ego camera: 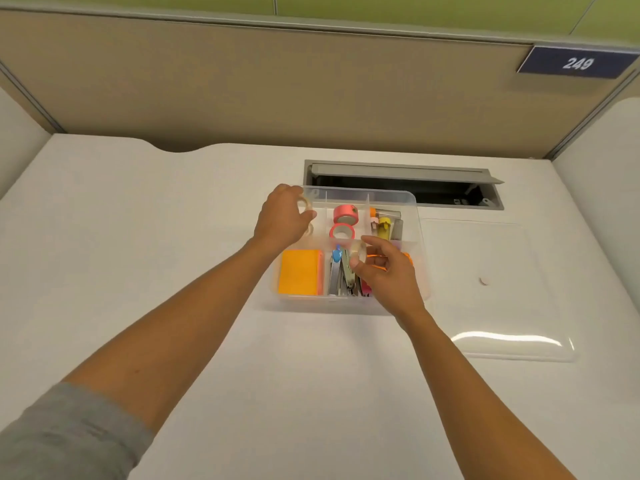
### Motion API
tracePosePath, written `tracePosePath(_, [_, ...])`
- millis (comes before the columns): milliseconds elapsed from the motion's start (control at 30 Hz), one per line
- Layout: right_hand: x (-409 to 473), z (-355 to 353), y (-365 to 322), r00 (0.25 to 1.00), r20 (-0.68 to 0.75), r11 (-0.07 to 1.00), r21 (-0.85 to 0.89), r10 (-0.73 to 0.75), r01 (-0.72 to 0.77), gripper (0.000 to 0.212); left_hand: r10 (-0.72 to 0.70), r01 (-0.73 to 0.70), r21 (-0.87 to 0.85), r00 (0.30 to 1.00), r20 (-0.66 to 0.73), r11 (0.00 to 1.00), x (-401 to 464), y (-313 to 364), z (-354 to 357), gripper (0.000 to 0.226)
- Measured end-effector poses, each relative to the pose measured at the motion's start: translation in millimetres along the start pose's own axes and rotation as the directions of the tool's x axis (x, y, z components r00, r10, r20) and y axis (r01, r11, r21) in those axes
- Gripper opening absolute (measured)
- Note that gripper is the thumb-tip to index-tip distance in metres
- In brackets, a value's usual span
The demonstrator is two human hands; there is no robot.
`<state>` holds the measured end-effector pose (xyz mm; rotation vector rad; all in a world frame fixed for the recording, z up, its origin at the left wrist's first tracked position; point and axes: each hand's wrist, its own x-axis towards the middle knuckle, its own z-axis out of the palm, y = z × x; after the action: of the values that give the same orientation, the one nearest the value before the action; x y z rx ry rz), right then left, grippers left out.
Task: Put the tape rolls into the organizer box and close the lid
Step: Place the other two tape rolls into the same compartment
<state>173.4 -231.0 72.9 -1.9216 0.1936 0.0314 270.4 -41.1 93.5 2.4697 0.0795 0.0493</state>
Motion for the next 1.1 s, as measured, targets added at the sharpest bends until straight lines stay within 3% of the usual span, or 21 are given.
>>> tracePosePath(300, [22.2,6.1,9.6,1.000,-0.009,0.999,0.035,-0.017,0.017,0.040,-0.106,0.085,0.263,0.992,0.065,0.961,68.2,-6.1,45.3,0.032])
tracePosePath(433, [23.5,6.9,13.1,1.000,0.002,0.998,0.060,-0.018,0.018,0.041,-0.123,0.095,0.302,0.990,0.075,0.948,75.4,-11.2,56.1,0.034])
tracePosePath(833, [25.6,13.3,10.3,0.999,0.031,0.999,0.041,0.013,-0.015,0.047,-0.146,0.128,0.243,0.988,0.057,0.962,68.8,-13.8,52.8,0.027])
tracePosePath(933, [35.1,14.0,8.5,0.999,0.037,1.000,0.011,0.001,-0.002,0.047,-0.109,0.106,0.245,0.994,-0.002,0.964,63.6,-20.5,38.1,0.022])
tracePosePath(1100, [66.0,26.4,-4.3,0.987,0.123,0.981,-0.154,-0.099,0.118,0.045,-0.086,0.106,0.102,0.979,-0.183,0.989,48.1,-37.4,16.7,0.021])
